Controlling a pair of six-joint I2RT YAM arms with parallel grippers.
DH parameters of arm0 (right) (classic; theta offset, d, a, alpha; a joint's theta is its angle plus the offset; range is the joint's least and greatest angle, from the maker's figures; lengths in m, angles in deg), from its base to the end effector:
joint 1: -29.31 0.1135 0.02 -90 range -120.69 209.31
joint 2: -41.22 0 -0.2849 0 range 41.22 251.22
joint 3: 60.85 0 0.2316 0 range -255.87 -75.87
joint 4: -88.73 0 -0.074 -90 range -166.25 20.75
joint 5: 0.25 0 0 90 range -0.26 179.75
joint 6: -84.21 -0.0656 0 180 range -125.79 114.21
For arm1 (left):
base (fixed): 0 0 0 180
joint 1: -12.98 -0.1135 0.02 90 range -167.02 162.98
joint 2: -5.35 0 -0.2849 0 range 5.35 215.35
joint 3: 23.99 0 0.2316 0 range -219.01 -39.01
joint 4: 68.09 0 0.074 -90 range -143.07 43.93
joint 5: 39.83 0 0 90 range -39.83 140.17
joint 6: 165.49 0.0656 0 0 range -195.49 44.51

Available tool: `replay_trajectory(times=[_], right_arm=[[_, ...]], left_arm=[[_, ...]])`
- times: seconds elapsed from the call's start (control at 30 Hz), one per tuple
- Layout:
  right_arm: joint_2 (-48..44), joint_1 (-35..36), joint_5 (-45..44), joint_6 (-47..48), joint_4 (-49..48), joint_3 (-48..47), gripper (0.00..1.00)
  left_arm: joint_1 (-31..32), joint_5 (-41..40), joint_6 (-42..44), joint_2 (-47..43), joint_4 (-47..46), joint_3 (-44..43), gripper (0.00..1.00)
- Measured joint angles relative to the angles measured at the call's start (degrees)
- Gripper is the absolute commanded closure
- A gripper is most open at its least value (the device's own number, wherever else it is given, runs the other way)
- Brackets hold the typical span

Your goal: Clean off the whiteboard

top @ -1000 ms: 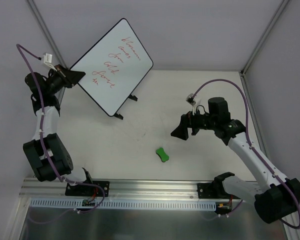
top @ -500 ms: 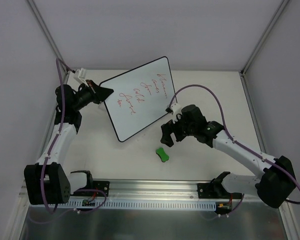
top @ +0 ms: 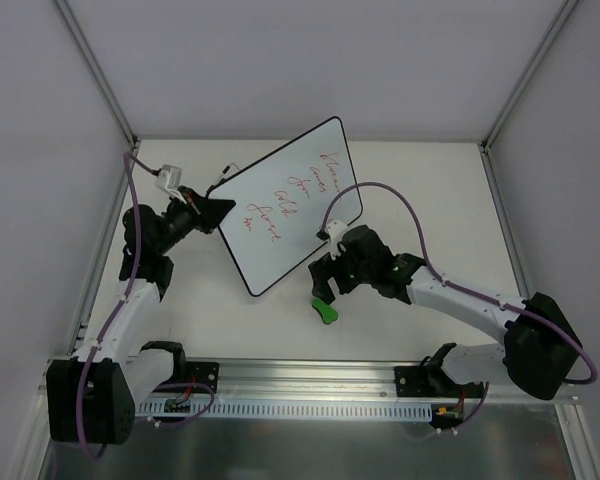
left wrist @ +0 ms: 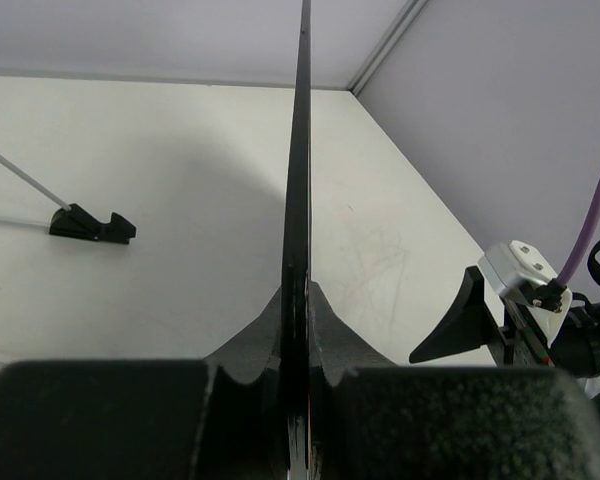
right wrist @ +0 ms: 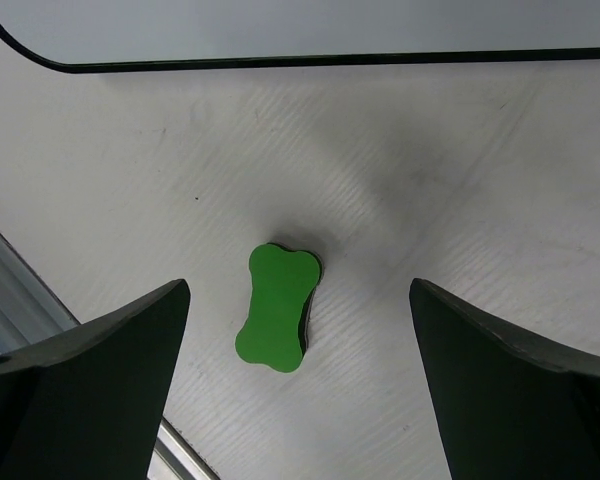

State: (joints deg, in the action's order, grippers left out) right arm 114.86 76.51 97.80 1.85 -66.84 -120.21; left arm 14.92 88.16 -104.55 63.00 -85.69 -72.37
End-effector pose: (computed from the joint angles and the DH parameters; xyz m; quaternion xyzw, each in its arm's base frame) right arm 0.1785 0.2063 0.2428 -0.4411 0.7843 0.2056 0.3848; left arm 0.2190 -0.0478 0.3351 0.0944 0.6588 -0.3963 0.6325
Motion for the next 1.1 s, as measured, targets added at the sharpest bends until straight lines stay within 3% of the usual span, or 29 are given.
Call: replay_trajectory(times=[0.33,0.67,1.1], right_arm=[[2.9,4.0,-5.0,-3.2,-2.3,3.6,0.15],[5.8,8.1,-12.2,-6.1,-2.8,4.8,0.35],[8.7,11.6,-15.0,-7.0,-3.5,4.5,0.40]], left_arm=[[2.7,-0.3,1.4,-3.4,-3.0,9.4,1.00],[7.1,-6.1,-0.7,-6.7,-4.1,13.3,1.00],[7.5,-7.6,-0.6,-8.5,-1.2,13.3,1.00]])
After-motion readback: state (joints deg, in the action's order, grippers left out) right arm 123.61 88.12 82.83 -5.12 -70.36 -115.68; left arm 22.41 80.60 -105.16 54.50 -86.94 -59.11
